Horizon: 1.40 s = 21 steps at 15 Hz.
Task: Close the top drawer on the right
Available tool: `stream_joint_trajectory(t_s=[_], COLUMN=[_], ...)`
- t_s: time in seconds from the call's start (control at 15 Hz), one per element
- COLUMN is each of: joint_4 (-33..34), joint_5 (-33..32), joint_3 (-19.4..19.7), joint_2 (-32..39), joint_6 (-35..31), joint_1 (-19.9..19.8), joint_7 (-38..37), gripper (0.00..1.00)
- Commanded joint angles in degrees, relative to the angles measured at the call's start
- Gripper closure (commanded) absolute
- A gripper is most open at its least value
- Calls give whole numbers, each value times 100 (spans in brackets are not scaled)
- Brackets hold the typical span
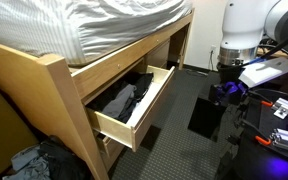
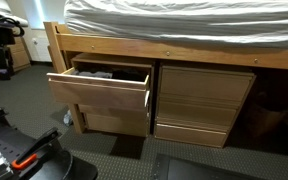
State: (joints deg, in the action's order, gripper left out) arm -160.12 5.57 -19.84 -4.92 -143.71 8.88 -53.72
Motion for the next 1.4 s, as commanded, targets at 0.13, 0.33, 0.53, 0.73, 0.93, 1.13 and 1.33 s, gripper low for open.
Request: stream_joint_trajectory(t_s=[0.13,0.33,0.53,0.73,0.93,1.13,1.33], joint_4=[55,1,-2,171,192,318,408], joint_5=[61,-282,-1186,-2732,-2765,-2789,-2756], joint_3=[210,336,952,2564,2792,3152,2992], joint_2=[294,1137,1806,1984,2061,2400,2576], joint_6=[-329,-1758,-3116,-3374,-3326,-3458,-3496], joint_1=[102,55,357,1390,1536,1943,1812], joint_7=[-228,-1466,-2831,-4349,-4434,-4667,-4605], gripper=[0,0,0,0,0,0,0])
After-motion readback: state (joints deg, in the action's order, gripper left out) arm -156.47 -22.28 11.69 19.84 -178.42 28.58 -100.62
